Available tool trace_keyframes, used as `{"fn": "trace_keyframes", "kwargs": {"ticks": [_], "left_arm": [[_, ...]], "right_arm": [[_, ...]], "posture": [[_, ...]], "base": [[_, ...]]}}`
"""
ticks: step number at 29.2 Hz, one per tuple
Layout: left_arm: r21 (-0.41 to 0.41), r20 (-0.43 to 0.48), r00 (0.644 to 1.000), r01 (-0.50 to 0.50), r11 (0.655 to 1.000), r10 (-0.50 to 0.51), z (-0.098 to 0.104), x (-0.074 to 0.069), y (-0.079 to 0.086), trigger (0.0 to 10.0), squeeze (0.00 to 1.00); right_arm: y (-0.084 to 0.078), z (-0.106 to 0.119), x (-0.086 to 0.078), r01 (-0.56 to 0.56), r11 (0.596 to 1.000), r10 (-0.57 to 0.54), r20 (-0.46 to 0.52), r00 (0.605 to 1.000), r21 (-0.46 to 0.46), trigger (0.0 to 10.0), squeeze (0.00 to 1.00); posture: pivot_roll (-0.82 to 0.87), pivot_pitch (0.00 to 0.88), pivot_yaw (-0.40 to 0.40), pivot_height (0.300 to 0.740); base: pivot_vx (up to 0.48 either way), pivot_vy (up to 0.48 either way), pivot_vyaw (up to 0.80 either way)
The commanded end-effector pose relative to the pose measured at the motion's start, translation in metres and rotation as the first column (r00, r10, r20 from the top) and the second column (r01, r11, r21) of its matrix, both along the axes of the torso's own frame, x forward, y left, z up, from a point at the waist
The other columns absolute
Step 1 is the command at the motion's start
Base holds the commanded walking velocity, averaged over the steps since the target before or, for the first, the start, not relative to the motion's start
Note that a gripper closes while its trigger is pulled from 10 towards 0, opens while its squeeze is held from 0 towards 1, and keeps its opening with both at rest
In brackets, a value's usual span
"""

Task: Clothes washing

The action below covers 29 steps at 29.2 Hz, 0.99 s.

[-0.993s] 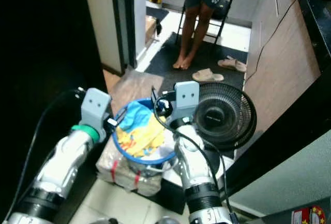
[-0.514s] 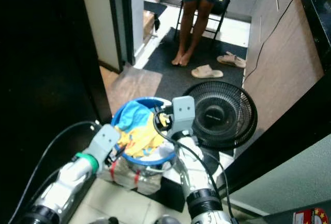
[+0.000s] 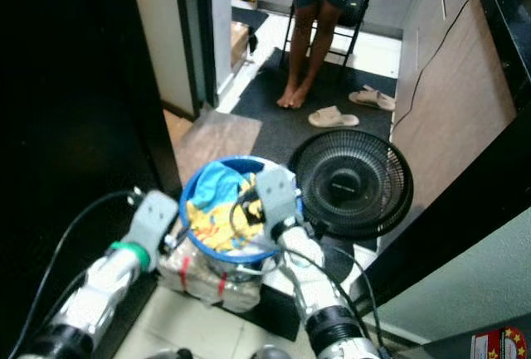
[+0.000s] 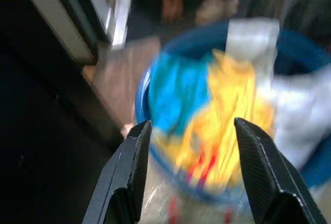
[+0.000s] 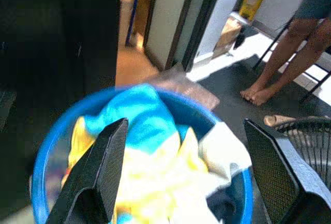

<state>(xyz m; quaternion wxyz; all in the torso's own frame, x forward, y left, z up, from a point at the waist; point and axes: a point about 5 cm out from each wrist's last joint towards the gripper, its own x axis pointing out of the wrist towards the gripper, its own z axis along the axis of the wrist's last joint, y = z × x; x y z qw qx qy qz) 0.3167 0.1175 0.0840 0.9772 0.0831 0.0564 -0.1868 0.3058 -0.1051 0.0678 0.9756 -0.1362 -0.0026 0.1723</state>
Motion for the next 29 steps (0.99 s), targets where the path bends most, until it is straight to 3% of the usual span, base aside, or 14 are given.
{"fn": "trace_keyframes", "kwargs": {"ticks": [1,3,4,8,15,19,24,29], "left_arm": [[-0.066,0.085,0.996,0.013,0.998,-0.007,0.029,0.009,-0.008,10.0,0.00],[-0.071,0.201,0.979,0.048,0.996,-0.032,0.060,0.015,-0.017,10.0,0.00],[-0.032,0.275,0.959,0.077,0.997,-0.065,0.074,0.015,-0.022,10.0,0.00],[0.027,0.358,0.926,0.118,0.993,-0.120,0.090,0.013,-0.030,10.0,0.00],[0.028,0.334,0.936,0.107,0.994,-0.110,0.079,0.011,-0.027,10.0,0.00],[-0.009,0.267,0.960,0.085,0.996,-0.080,0.067,0.007,-0.023,10.0,0.00],[-0.028,0.246,0.966,0.085,0.996,-0.075,0.067,0.006,-0.024,10.0,0.00],[-0.025,0.243,0.967,0.079,0.997,-0.070,0.070,0.009,-0.024,10.0,0.00]], "right_arm": [[0.001,-0.001,-0.003,0.018,0.999,-0.019,0.002,1.000,0.045,10.0,0.00],[0.003,0.011,0.000,0.048,0.988,-0.052,0.023,0.998,0.150,10.0,0.00],[0.006,0.018,0.003,0.034,0.986,-0.042,0.049,0.998,0.162,10.0,0.00],[0.012,0.025,0.004,-0.005,0.987,-0.008,0.079,0.997,0.158,10.0,0.00],[0.011,0.018,0.000,-0.012,0.988,0.003,0.060,0.998,0.152,10.0,0.00],[0.004,0.021,0.005,0.041,0.971,-0.051,0.040,0.998,0.234,10.0,0.00],[0.001,0.028,0.010,0.065,0.955,-0.081,0.043,0.996,0.291,10.0,0.00],[0.003,0.032,0.010,0.059,0.956,-0.078,0.054,0.995,0.286,10.0,0.00]], "posture": [[-0.07,0.000,0.046,0.740],[-0.08,0.000,0.048,0.740],[-0.08,0.000,0.051,0.740],[-0.08,0.000,0.046,0.740],[-0.08,0.000,0.036,0.740],[-0.08,0.000,0.033,0.740],[-0.08,0.000,0.034,0.740],[-0.08,0.000,0.035,0.740]], "base": [[0.000,0.000,0.00],[0.000,0.000,0.00],[0.000,0.000,0.00],[0.000,0.000,0.00],[0.000,0.000,0.00],[0.000,0.000,0.00],[0.000,0.000,0.00],[0.000,0.000,0.00]]}}
